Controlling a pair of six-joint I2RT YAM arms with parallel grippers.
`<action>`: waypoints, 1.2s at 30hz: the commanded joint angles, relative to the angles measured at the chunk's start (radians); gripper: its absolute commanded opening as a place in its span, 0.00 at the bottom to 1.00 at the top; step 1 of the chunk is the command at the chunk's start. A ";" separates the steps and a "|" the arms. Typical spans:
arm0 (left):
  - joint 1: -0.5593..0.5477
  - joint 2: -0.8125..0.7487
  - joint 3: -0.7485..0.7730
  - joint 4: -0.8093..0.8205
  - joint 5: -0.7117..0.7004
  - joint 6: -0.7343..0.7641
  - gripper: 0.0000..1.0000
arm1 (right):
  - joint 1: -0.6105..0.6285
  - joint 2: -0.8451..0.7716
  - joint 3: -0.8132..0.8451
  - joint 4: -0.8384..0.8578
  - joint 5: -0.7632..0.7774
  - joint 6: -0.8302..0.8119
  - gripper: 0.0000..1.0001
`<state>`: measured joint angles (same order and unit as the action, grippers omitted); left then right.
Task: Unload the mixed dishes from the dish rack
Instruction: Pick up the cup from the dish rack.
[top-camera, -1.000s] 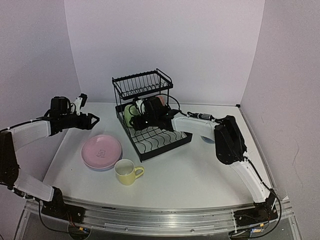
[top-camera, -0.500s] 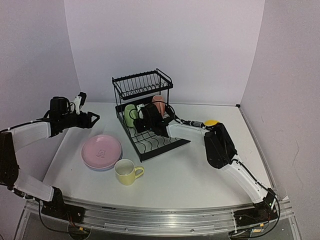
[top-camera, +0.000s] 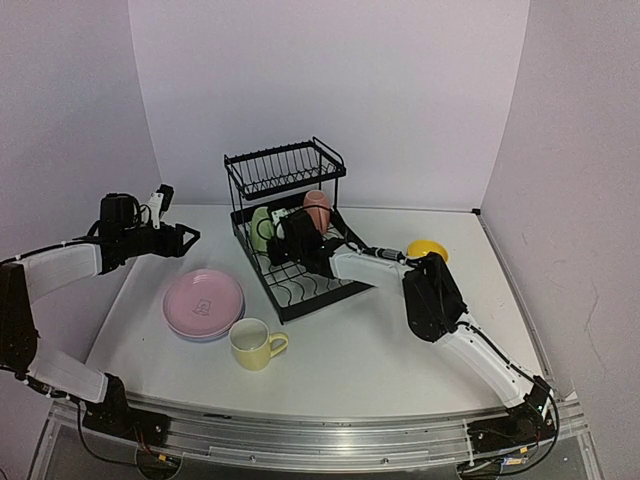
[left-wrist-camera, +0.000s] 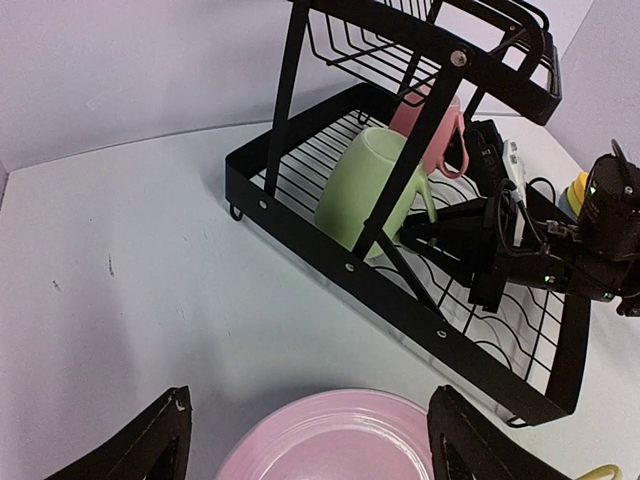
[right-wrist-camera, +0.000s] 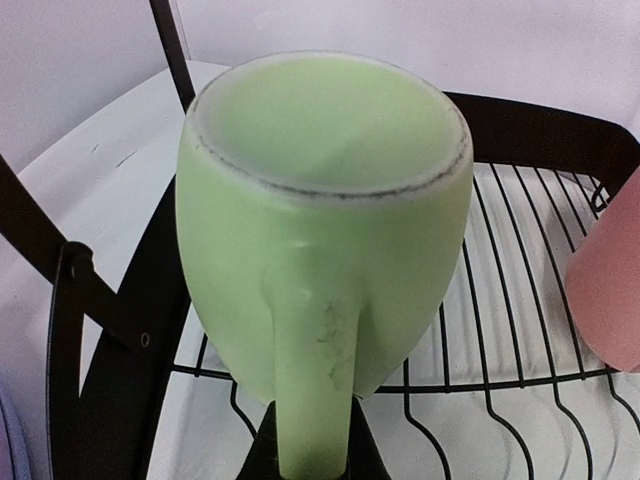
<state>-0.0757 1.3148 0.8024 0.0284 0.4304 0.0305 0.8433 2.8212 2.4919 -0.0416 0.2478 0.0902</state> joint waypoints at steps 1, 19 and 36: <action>0.001 -0.001 0.020 0.029 0.042 0.037 0.81 | 0.005 -0.087 -0.060 0.067 -0.014 0.012 0.00; -0.011 -0.055 -0.025 0.101 0.276 0.436 0.78 | 0.005 -0.530 -0.493 -0.131 -0.140 0.383 0.00; -0.292 0.022 -0.044 0.321 0.139 0.927 0.79 | -0.037 -0.728 -0.657 -0.120 -0.337 0.853 0.00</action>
<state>-0.3273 1.3222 0.7839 0.1914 0.5958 0.8093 0.8175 2.2399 1.8304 -0.2602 -0.0248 0.8363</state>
